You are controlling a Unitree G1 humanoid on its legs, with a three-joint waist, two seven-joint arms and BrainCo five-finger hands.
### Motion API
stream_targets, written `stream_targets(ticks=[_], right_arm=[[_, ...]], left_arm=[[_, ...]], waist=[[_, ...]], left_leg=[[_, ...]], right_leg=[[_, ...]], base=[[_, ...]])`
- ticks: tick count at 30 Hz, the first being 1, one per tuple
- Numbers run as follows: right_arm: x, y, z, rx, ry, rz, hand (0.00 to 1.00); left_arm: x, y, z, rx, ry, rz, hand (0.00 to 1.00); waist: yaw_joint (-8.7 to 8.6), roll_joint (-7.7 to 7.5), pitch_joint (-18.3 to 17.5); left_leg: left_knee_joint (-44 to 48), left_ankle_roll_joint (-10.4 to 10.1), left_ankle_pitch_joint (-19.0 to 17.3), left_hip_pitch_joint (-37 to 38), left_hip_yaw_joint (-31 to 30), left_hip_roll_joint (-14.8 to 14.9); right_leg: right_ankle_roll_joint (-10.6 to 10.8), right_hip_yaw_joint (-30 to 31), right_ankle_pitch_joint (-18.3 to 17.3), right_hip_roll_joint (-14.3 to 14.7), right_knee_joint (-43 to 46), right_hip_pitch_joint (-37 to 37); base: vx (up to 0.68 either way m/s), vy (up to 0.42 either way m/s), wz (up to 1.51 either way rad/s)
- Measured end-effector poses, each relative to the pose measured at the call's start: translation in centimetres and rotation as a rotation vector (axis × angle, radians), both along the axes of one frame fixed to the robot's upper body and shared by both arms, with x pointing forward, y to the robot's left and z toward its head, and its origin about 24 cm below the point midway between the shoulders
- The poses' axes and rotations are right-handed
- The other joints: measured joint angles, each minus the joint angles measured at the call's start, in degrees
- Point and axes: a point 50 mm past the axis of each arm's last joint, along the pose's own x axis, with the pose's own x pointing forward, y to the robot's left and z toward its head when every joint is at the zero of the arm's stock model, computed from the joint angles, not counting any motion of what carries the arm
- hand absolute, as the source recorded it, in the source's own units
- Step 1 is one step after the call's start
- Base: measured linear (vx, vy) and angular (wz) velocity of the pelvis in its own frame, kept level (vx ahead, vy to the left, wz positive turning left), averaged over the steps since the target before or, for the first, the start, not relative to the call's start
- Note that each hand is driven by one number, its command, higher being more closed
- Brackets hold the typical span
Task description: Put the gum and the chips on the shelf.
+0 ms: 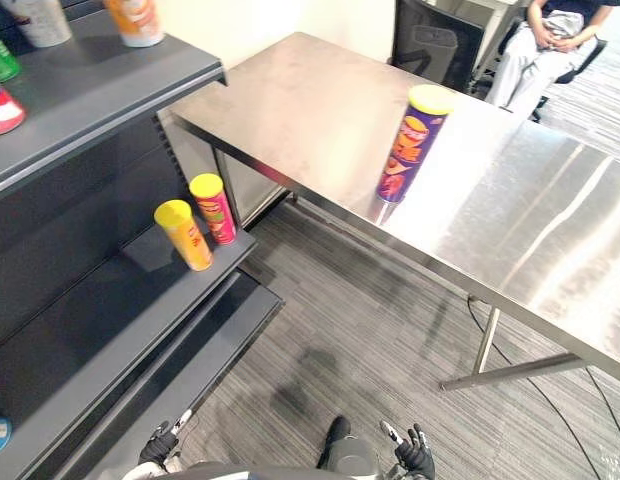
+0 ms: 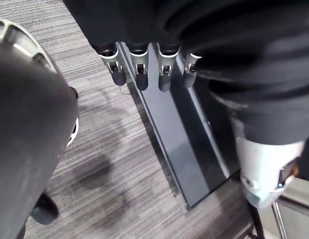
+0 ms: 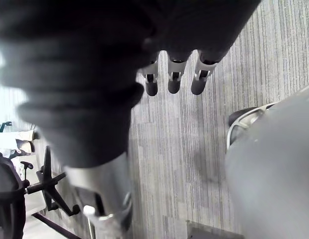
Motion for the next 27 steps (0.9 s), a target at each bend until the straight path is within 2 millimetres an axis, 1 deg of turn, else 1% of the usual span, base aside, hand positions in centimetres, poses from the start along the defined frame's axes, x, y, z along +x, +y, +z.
stream_targets(ticks=[2, 5, 8, 11, 12, 13, 14, 15, 16, 17, 18, 19, 21, 22, 24, 25, 26, 27], right_arm=[[0.2, -0.1, 0.0, -0.004, -0.002, -0.001, 0.0], [0.1, -0.2, 0.1, -0.008, 0.0, -0.004, 0.0], [0.2, -0.3, 0.1, -0.008, -0.003, -0.007, 0.0], [0.1, -0.5, 0.1, -0.003, -0.009, -0.05, 0.0], [0.0, -0.7, 0.1, -0.002, -0.012, -0.081, 0.0], [0.0, -0.8, 0.1, -0.003, -0.011, -0.098, 0.0], [-0.1, -0.8, 0.1, -0.004, -0.007, -0.103, 0.0], [0.0, -0.8, 0.1, -0.003, -0.008, -0.118, 0.0], [0.5, -1.0, 0.4, -0.013, -0.029, -0.126, 0.0], [0.8, -1.3, 0.6, -0.023, -0.043, -0.128, 0.0], [1.7, -1.7, 0.9, -0.035, -0.068, -0.117, 0.0], [2.3, -2.2, 1.2, -0.048, -0.079, -0.113, 0.0], [2.6, -2.4, 1.3, -0.052, -0.084, -0.102, 0.0], [2.5, -2.1, 1.2, -0.048, -0.081, -0.097, 0.0], [2.7, -1.7, 1.2, -0.039, -0.085, -0.112, 0.0], [3.0, -1.5, 1.3, -0.036, -0.09, -0.103, 0.0], [3.1, -1.4, 1.4, -0.039, -0.095, -0.089, 0.0], [3.1, -1.4, 1.4, -0.04, -0.096, -0.085, 0.0]], left_arm=[[0.1, -0.1, 0.0, 0.0, -0.002, -0.005, 0.0], [0.1, -0.1, 0.0, 0.003, -0.001, -0.013, 0.0], [0.0, -0.1, 0.0, 0.003, 0.004, -0.02, 0.0], [0.0, -0.5, -0.1, -0.005, 0.004, -0.019, 0.0], [0.0, -0.7, -0.1, -0.01, 0.002, -0.017, 0.0], [-0.1, -0.6, -0.1, -0.012, -0.002, -0.002, 0.0], [-0.1, -0.4, -0.1, -0.01, -0.007, 0.006, 0.0], [-0.2, -0.1, 0.0, -0.008, -0.018, 0.037, 0.0], [-0.3, 0.0, 0.1, -0.004, -0.036, 0.063, 0.0], [-0.3, -0.1, 0.1, -0.005, -0.043, 0.069, 0.0], [-0.2, -0.6, 0.1, -0.016, -0.05, 0.076, 0.0], [0.1, -1.1, 0.1, -0.029, -0.057, 0.075, 0.0], [0.2, -1.5, 0.1, -0.039, -0.06, 0.069, 0.0], [0.2, -1.5, 0.1, -0.034, -0.071, 0.072, 0.0], [0.1, -1.3, 0.2, -0.032, -0.079, 0.095, 0.0], [0.0, -1.3, 0.2, -0.033, -0.08, 0.11, 0.0], [0.1, -1.6, 0.2, -0.036, -0.083, 0.122, 0.0], [0.0, -2.0, 0.2, -0.045, -0.082, 0.128, 0.0]], waist=[[-0.09, -0.1, -0.1], [-0.25, -0.01, -0.1], [-1.34, 0.23, 0.0], [-1.6, 1.14, 0.2], [-1.75, 1.48, 0.3], [-1.89, 1.31, 0.4], [-2.05, 0.79, 0.4], [-2.37, -0.12, 0.4], [-2.25, -0.8, 0.4], [-2.04, -1.03, 0.4], [-1.55, -0.35, 0.5], [-1.36, 0.32, 0.7], [-1.32, 0.63, 0.6], [-1.1, 0.67, 0.6], [-1.0, 0.72, 0.6], [-0.61, 0.72, 0.6], [0.2, 1.34, 0.3], [0.29, 2.04, -0.1]], left_leg=[[-1.1, -0.8, 1.0, 0.1, -0.1, 0.0], [-2.3, -0.8, 2.3, 0.1, -0.3, -0.1], [-2.3, -0.8, 2.9, 0.0, -1.2, 0.3], [-2.1, -0.8, 3.0, 0.0, -1.2, 1.3], [-1.5, -0.9, 3.0, -0.1, -0.6, 2.0], [0.9, -0.9, 3.1, -0.3, -0.7, 2.3], [2.7, -0.5, 3.5, -0.8, -1.9, 2.6], [6.9, 1.2, 4.8, -2.0, -6.7, 3.0], [12.3, 3.2, 5.9, -4.3, -13.2, 3.2], [13.9, 4.0, 6.1, -5.4, -16.6, 2.9], [12.7, 3.6, 3.3, -5.9, -22.8, 0.5], [10.8, 3.3, 1.4, -6.3, -26.4, -1.9], [8.8, 3.1, 0.5, -7.3, -28.7, -3.6], [7.0, 2.6, 0.2, -8.2, -30.5, -4.1], [5.0, 2.4, 0.0, -9.1, -32.5, -4.3], [3.3, 2.5, 0.0, -9.2, -34.3, -4.7], [0.7, 3.0, -1.3, -9.0, -36.5, -5.2], [-0.4, 3.2, -3.0, -9.0, -37.4, -5.2]], right_leg=[[0.4, 0.1, 0.3, 1.1, -2.5, 0.6], [0.4, 0.2, 0.4, 1.7, -3.3, 0.8], [0.1, -0.1, 0.5, 2.3, -4.4, 1.5], [-1.1, -0.3, -1.3, 2.3, -2.2, 0.2], [-1.6, -0.3, -2.9, 1.9, 1.0, -1.1], [-1.9, 0.1, -5.5, 0.8, 5.8, -3.3], [-2.0, 0.7, -6.8, 0.0, 8.3, -4.2], [-2.3, 3.2, -9.0, -1.0, 12.3, -5.7], [-2.7, 6.6, -10.0, -1.3, 14.4, -6.9], [-2.8, 8.5, -10.1, -1.0, 14.5, -7.5], [-2.8, 12.5, -10.0, 0.0, 13.9, -8.3], [-2.8, 15.3, -10.0, 0.8, 12.7, -8.4], [-2.8, 17.4, -10.0, 1.8, 10.8, -7.7], [-2.8, 19.0, -10.0, 3.2, 9.8, -7.0], [-2.8, 20.6, -10.0, 4.6, 9.3, -6.6], [-2.8, 22.2, -10.0, 5.7, 9.1, -6.6], [-2.7, 23.9, -10.0, 7.4, 9.1, -6.9], [-2.6, 24.2, -9.9, 8.3, 9.1, -7.3]], base=[[-0.14, -0.093, -0.09], [-0.16, -0.034, 0.03], [-0.14, 0.0, 0.07], [-0.12, 0.037, -0.04], [-0.07, 0.008, -0.15], [-0.06, 0.002, -0.17], [-0.05, -0.128, -0.33], [-0.03, -0.163, -0.65], [-0.02, -0.182, -0.9], [-0.01, -0.096, -1.34], [0.0, -0.085, -1.46], [0.02, -0.081, -1.39], [0.02, -0.041, -0.92], [0.02, -0.017, -0.79], [0.0, 0.03, -0.79], [-0.01, 0.105, -1.24], [-0.01, 0.128, -1.21], [0.02, 0.15, -1.26]])
